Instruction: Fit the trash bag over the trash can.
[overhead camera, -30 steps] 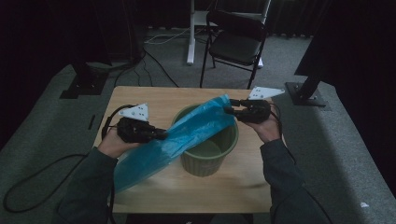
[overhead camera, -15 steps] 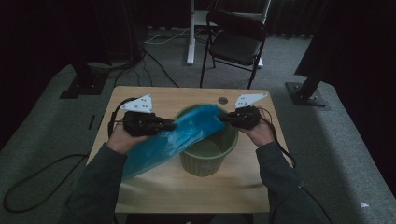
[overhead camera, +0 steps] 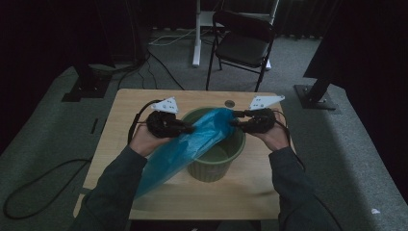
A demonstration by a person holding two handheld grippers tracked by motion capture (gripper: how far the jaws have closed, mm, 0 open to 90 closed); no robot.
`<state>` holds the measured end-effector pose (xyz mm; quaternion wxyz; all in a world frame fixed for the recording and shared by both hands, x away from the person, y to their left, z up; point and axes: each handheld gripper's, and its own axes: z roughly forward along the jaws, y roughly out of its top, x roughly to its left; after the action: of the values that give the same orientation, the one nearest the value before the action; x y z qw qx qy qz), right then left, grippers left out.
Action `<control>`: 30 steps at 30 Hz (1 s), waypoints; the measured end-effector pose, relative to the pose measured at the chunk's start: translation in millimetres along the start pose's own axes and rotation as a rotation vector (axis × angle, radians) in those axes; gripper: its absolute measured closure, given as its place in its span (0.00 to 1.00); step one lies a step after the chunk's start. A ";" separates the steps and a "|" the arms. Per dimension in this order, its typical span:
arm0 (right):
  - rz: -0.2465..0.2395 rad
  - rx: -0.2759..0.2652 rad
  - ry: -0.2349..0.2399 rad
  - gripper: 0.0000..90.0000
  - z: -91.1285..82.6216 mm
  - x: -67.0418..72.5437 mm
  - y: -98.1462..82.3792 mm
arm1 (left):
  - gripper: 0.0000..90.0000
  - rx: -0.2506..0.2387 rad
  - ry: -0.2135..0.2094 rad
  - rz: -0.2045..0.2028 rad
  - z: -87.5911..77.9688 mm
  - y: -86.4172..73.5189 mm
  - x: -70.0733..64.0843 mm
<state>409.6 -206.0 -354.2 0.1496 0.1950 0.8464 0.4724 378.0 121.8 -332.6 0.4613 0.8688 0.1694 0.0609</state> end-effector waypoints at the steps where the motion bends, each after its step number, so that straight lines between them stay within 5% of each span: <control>1: 0.005 -0.015 -0.005 0.66 -2.4 -0.8 0.5 | 0.93 0.003 -0.003 0.001 1.2 0.0 -0.1; 10: 0.032 -0.075 -0.083 0.86 -3.2 -6.1 8.9 | 0.93 0.008 -0.015 0.010 2.6 -0.2 -3.0; 15: 0.060 -0.096 -0.130 0.87 0.5 -8.6 14.2 | 0.93 0.001 -0.019 0.010 2.7 0.2 -3.7; 22: 0.016 0.061 -0.028 0.89 20.6 -1.3 11.8 | 0.93 -0.018 -0.024 0.003 5.3 2.7 -2.1; 30: 0.028 -0.021 -0.054 0.86 7.1 0.1 18.5 | 0.93 -0.005 -0.020 0.006 15.6 7.2 -1.1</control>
<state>416.1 -191.9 -342.0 0.1675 0.2181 0.8343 0.4778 382.7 105.5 -335.5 0.4651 0.8687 0.1617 0.0540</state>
